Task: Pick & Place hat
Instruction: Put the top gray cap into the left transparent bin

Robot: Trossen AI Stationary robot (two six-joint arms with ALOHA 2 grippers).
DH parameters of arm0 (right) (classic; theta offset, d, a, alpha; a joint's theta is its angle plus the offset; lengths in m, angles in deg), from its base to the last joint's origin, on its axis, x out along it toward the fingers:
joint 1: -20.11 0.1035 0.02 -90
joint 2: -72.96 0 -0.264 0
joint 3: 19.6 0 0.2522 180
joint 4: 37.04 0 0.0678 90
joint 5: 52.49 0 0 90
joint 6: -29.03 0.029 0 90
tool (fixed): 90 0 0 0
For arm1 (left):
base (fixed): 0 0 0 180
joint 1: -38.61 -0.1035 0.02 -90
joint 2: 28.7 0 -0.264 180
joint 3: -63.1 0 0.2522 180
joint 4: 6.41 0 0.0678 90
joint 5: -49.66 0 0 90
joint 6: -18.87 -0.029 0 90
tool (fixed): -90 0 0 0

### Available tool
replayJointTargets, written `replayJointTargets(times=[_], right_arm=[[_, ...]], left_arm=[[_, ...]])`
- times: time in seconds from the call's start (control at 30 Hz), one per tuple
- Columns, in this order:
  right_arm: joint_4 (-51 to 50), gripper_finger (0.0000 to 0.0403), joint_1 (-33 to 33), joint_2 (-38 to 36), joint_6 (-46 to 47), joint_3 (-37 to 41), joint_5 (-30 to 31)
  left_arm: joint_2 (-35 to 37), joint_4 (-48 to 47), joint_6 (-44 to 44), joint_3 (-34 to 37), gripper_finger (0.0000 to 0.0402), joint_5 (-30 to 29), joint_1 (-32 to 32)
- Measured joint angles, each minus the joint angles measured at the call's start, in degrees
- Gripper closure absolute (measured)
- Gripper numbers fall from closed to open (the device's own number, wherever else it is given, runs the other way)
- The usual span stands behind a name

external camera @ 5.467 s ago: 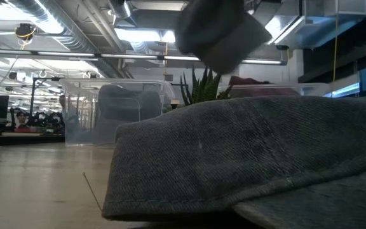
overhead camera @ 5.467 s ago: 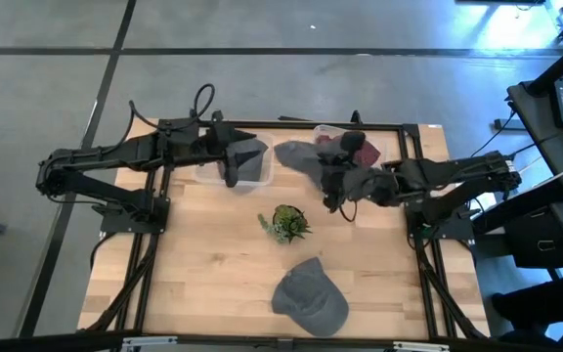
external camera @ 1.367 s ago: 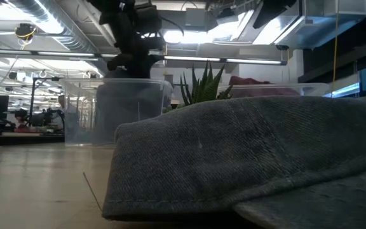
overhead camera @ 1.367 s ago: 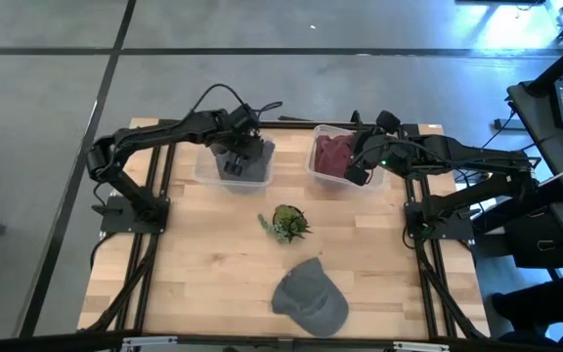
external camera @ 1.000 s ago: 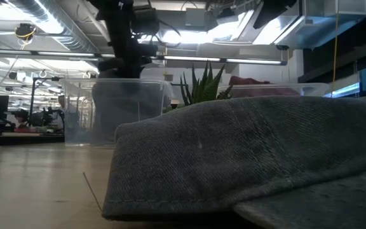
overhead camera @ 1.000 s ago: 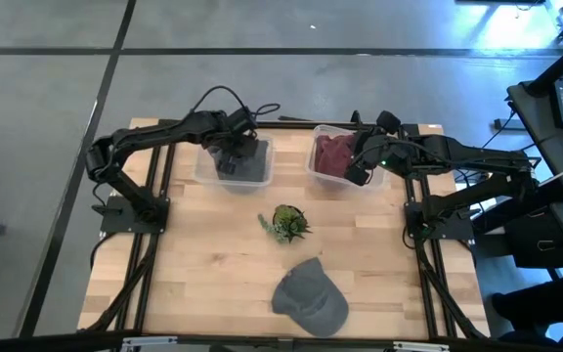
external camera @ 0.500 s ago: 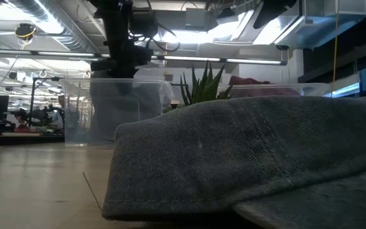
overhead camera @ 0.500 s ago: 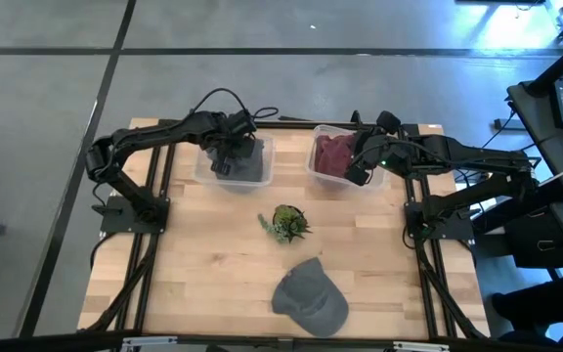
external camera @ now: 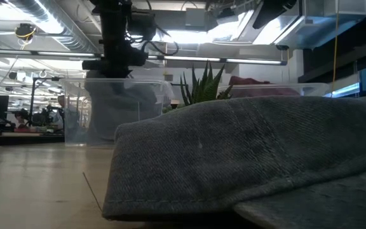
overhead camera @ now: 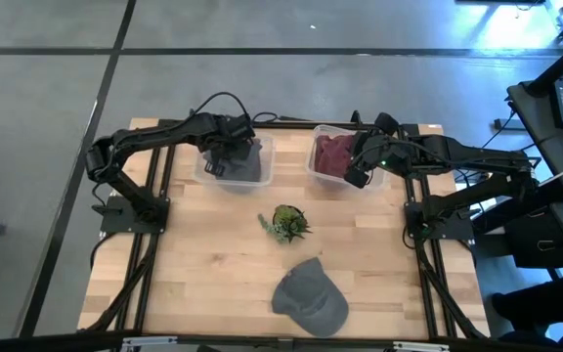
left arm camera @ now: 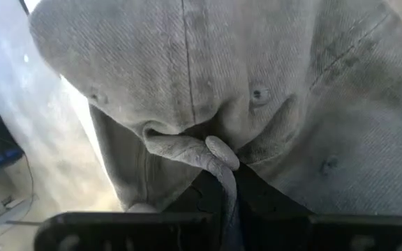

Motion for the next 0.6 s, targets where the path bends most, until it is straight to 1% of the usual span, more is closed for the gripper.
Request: replayJointTargets(times=[0.17,0.33,0.53,0.6], right_arm=[[-0.1,0.0253,0.0,0.0,0.0,0.0,0.0],[-0.4,0.0253,0.0,0.0,0.0,0.0,0.0],[-0.4,0.0253,0.0,0.0,0.2,0.0,0.0],[-0.4,0.0253,0.0,0.0,0.8,0.0,0.0]], left_arm=[[0.0,-0.8,0.0,0.0,0.0398,-2.2,0.0],[0.0,2.8,-0.1,0.0,0.0398,0.2,0.0],[0.0,5.5,-5.7,0.0,0.0394,1.0,0.8],[0.0,6.6,-5.9,0.0,0.0392,2.1,1.1]])
